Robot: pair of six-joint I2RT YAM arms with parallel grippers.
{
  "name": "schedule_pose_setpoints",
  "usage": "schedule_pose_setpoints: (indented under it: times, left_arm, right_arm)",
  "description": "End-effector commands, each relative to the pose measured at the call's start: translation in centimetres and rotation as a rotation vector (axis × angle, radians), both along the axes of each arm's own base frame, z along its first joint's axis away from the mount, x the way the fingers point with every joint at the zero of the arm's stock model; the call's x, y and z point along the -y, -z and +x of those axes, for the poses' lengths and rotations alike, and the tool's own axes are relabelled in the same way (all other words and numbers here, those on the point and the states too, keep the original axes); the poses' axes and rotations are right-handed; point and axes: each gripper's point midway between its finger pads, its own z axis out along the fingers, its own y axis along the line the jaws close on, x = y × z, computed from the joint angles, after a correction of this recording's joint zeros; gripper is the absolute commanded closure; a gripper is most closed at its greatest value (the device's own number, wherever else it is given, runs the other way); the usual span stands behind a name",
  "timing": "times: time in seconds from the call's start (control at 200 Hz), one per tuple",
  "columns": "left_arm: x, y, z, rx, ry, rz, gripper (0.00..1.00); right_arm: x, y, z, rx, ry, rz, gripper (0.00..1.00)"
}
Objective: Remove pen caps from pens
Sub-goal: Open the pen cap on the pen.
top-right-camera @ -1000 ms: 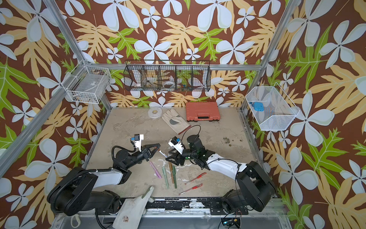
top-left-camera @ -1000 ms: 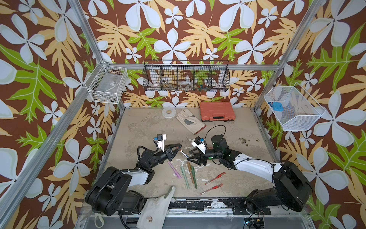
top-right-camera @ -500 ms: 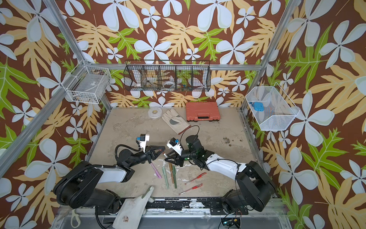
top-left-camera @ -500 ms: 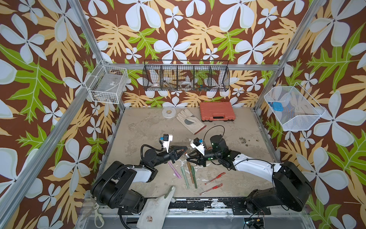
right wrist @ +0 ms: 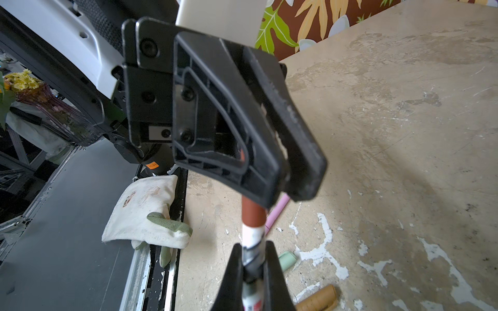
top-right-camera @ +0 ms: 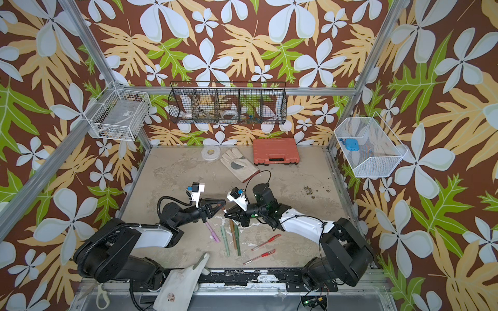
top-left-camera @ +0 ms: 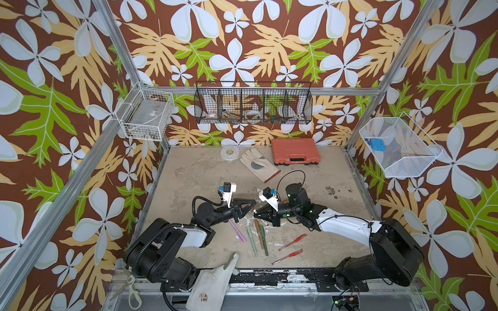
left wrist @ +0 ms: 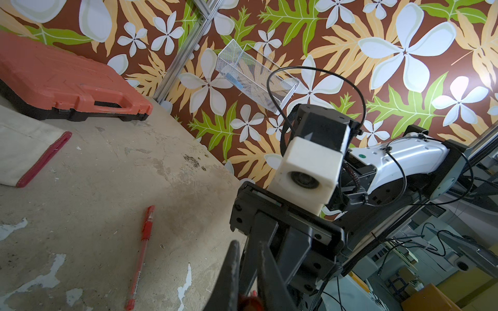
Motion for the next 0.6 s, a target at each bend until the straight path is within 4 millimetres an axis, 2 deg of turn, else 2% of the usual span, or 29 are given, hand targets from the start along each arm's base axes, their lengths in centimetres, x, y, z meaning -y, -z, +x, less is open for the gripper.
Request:
schedule_pose_setpoints:
  times: [0.0, 0.185, 0.39, 0.52, 0.596]
  left_arm:
    - [-0.3, -1.3, -0.2, 0.036, -0.011, -0.041, 1.0]
    - [-1.9, -1.4, 0.9, -0.015, -0.102, -0.073, 1.0]
    - [-3.9, -1.5, 1.9, -0.043, -0.195, -0.089, 1.0]
    - [-4.3, -1.5, 2.0, -0.043, -0.22, -0.084, 1.0]
    - [-4.4, -1.7, 1.9, -0.035, -0.221, -0.088, 1.0]
  right_arm:
    - [-0.1, 0.2, 0.7, 0.037, 0.037, -0.013, 1.0]
    - [-1.0, 1.2, 1.6, 0.273, 0.197, -0.193, 1.0]
    - [-0.7, 0.6, 2.7, 0.399, 0.373, -0.255, 1.0]
    - [-0.5, 0.0, 2.6, 0.411, 0.398, -0.232, 1.0]
    - [-0.9, 0.3, 1.9, 0.397, 0.344, -0.22, 1.0]
